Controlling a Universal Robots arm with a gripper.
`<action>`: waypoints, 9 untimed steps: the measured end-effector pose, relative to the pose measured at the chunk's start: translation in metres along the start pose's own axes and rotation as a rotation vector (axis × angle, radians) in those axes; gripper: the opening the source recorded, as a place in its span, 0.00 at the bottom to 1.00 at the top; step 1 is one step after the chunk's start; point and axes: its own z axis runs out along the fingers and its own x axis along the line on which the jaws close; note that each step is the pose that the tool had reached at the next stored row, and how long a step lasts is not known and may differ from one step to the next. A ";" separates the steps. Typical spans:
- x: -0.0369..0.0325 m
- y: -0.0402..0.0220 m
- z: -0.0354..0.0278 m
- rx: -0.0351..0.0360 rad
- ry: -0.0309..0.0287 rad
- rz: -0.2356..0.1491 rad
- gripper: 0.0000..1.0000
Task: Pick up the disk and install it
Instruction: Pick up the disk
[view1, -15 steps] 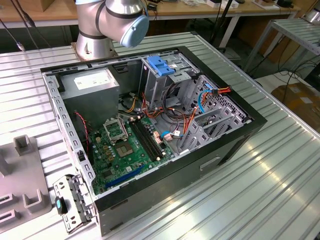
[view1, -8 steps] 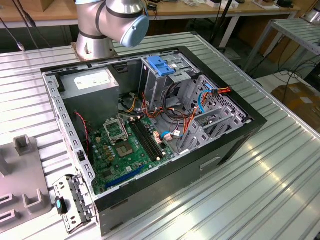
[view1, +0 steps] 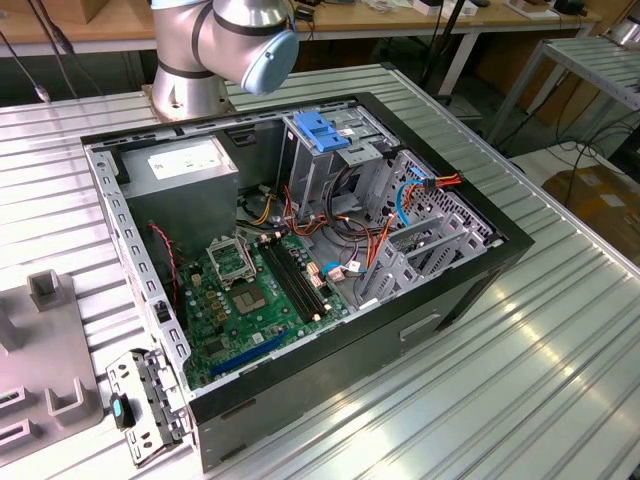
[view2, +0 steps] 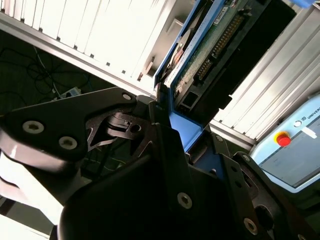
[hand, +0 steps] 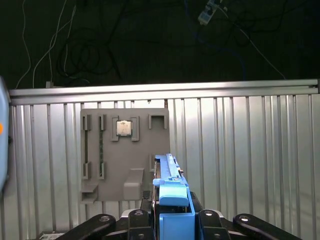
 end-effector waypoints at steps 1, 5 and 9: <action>-0.0001 -0.0010 0.0000 0.0000 0.0000 0.000 0.37; -0.0002 -0.0047 0.0000 0.0001 0.0000 0.000 0.37; -0.0004 -0.0078 0.0000 0.0000 0.0000 0.000 0.37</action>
